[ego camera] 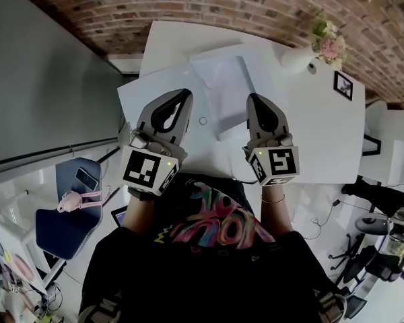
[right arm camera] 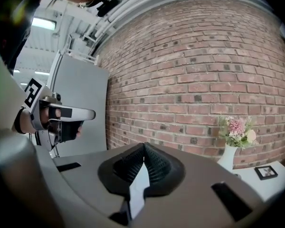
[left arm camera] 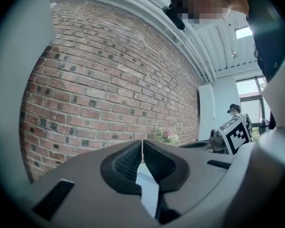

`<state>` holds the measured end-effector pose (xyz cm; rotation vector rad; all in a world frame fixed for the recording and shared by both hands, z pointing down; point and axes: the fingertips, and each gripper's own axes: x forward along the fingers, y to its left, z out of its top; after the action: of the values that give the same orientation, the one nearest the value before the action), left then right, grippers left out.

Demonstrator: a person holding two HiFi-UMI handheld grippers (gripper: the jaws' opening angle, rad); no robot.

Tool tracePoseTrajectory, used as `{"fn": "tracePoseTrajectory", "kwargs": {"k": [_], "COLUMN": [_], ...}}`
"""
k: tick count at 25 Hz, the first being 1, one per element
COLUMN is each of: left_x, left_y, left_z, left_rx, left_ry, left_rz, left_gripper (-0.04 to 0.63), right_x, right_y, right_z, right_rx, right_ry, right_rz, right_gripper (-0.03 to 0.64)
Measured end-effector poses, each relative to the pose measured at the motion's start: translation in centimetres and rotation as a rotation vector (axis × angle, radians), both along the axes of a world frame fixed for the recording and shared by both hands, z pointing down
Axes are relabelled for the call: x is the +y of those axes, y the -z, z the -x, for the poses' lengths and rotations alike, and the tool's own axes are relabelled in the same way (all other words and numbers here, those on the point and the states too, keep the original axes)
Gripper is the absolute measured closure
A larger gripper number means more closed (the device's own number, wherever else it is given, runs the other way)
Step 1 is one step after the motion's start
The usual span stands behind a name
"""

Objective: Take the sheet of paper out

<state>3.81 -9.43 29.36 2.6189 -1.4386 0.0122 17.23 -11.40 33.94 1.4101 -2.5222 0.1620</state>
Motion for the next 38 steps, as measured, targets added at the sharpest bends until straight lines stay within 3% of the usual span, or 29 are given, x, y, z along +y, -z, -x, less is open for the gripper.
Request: {"fn": "tracePoseTrajectory", "kwargs": {"k": [22,38], "left_x": [-2.5,-4.8], "left_y": [-2.7,-8.9], "left_z": [-0.5,-2.0], "left_rx": [0.025,0.085], "left_ry": [-0.083,-0.116], "left_rz": [0.059,0.197], "left_gripper": [0.565,0.560], "right_x": [-1.2,-1.4], "right_y": [-0.8,-4.3], "right_z": [0.7,0.0], "right_rx": [-0.003,0.049], "right_ry": [-0.058,-0.065], "right_rz": [-0.008,0.114], "right_gripper": [0.600,0.600]}}
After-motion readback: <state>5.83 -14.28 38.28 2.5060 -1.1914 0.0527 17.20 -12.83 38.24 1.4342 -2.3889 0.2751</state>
